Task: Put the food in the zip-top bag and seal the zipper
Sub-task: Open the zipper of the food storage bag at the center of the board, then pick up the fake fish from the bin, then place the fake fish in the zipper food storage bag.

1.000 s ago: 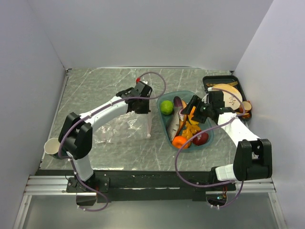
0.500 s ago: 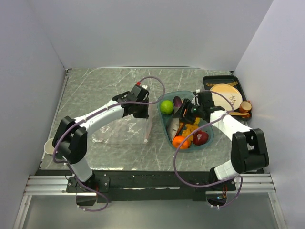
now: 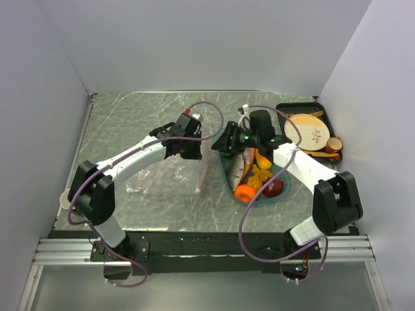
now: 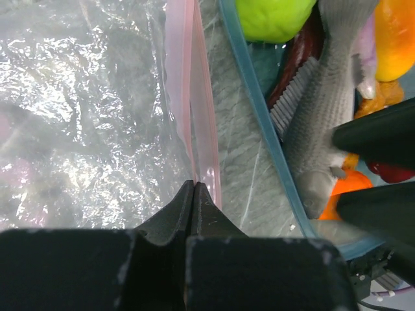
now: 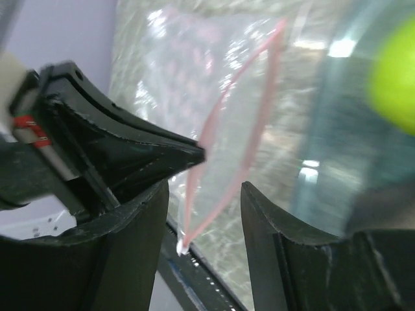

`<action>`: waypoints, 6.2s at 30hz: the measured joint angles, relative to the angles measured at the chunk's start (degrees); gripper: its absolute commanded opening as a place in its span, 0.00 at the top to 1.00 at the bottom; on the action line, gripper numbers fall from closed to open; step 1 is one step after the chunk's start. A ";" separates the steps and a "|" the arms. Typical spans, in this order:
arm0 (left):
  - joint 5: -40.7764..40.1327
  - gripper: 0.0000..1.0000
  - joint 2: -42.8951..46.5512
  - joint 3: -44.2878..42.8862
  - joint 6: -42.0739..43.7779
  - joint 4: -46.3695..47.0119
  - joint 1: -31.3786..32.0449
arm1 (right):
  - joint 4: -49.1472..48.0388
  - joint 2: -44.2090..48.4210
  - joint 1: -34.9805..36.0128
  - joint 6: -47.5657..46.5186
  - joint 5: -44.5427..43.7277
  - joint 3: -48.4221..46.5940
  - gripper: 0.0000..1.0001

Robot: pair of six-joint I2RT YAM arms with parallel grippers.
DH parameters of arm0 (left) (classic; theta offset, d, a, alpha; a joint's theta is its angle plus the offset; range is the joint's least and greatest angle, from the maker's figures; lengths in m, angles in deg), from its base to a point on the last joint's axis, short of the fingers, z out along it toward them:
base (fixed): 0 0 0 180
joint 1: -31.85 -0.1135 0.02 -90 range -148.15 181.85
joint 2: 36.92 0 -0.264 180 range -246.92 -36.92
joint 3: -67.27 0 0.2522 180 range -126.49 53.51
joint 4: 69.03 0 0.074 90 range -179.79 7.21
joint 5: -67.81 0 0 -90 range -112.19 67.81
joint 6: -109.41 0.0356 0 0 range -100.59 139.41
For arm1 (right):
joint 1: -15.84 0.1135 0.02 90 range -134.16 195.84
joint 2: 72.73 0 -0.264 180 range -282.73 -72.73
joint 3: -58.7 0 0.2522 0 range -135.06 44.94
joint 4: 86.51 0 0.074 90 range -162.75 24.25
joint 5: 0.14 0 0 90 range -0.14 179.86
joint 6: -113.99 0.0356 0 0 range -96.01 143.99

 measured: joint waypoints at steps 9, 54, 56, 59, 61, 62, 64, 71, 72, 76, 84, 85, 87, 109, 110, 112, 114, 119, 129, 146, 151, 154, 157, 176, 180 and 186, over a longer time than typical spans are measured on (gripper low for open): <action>-3.52 0.99 6.38 -1.16 -0.39 -2.38 -0.15 | -1.18 -6.64 3.39 1.64 0.96 -1.09 0.46; -9.27 0.99 7.67 -0.09 -2.10 -3.80 -1.18 | -6.99 -14.91 9.99 4.79 -2.80 -8.07 0.71; -8.68 0.99 7.91 0.17 -2.10 -3.52 -1.46 | -7.48 -16.46 9.97 4.81 -3.10 -8.35 0.81; -6.67 0.99 8.83 1.03 -2.08 -3.30 -2.73 | -7.28 -18.80 9.97 4.72 -3.17 -8.94 1.00; -5.92 0.99 9.88 1.66 -2.08 -3.37 -4.48 | -7.23 -20.81 9.97 4.87 -3.45 -10.05 1.00; -5.81 0.99 10.43 1.81 -2.05 -3.63 -5.57 | -7.08 -21.49 9.97 4.85 -3.61 -10.36 1.00; -5.73 0.99 11.98 1.99 -2.03 -4.37 -8.35 | -6.56 -22.49 9.97 4.85 -3.87 -11.02 1.00; -6.49 0.99 17.22 2.16 -1.33 -6.73 -13.66 | -4.87 -25.75 9.97 4.79 -5.18 -13.68 1.00; -6.47 0.99 17.35 2.16 -1.11 -7.08 -13.64 | -4.55 -26.27 9.97 4.74 -5.42 -14.27 0.97; -5.73 0.99 17.18 2.89 -1.03 -7.37 -13.44 | -3.89 -27.15 9.97 4.17 -5.88 -14.82 0.90; -1.62 0.99 14.84 5.40 -2.16 -3.45 -13.44 | -3.80 -24.55 9.90 2.01 -8.57 -12.79 0.38; -1.25 0.99 14.03 5.40 -2.32 -3.08 -13.44 | -4.61 -22.36 9.81 1.70 -9.77 -10.78 0.37; -0.55 0.99 12.70 5.68 -2.40 -2.08 -13.44 | -4.85 -17.14 9.46 1.38 -11.45 -6.93 0.36; 4.90 0.99 9.07 6.49 -2.10 0.57 -13.44 | 2.93 1.53 -4.72 1.07 -24.35 7.54 0.34; 5.09 0.99 8.92 6.49 -2.08 0.68 -13.44 | 3.06 1.51 -5.01 0.57 -23.58 7.54 0.39; 5.38 0.99 8.39 6.45 -2.05 0.70 -13.44 | 3.10 1.36 -5.75 -0.44 -22.67 7.54 0.45; 5.62 0.99 7.82 6.45 -2.05 0.66 -13.44 | 3.08 0.92 -6.93 -1.25 -22.12 7.45 0.48; 5.68 0.99 7.19 6.36 -1.86 0.61 -13.44 | 2.95 -2.45 -9.79 -4.00 -19.54 5.84 0.54; 5.77 0.99 6.34 5.88 -1.88 0.66 -13.44 | 0.07 -5.66 -10.58 -5.70 -12.46 4.39 0.62; 5.75 0.99 5.16 5.57 -1.88 0.52 -13.44 | -1.55 -7.23 -10.56 -5.42 -10.10 5.97 0.55; 5.73 0.99 5.16 5.57 -1.86 0.52 -13.44 | -2.89 -9.03 -10.54 -5.20 -8.04 5.53 0.66; 5.73 0.99 5.16 5.57 -1.88 0.52 -13.44 | -2.99 -9.18 -10.54 -5.42 -7.98 5.46 0.97; 5.75 0.99 5.16 5.57 -1.88 0.52 -13.44 | -3.23 -9.18 -10.54 -5.42 -7.85 5.46 1.00; 6.23 0.99 5.18 5.57 -3.67 2.01 -13.05 | -10.75 16.85 -7.89 5.97 -15.89 12.63 1.00; 7.02 0.99 5.18 5.57 -5.38 3.10 -12.76 | -15.76 17.16 -1.99 10.71 -21.27 14.40 1.00; 7.58 0.99 5.22 5.57 -7.21 3.34 -12.15 | -26.47 14.64 4.28 18.12 -28.24 17.66 1.00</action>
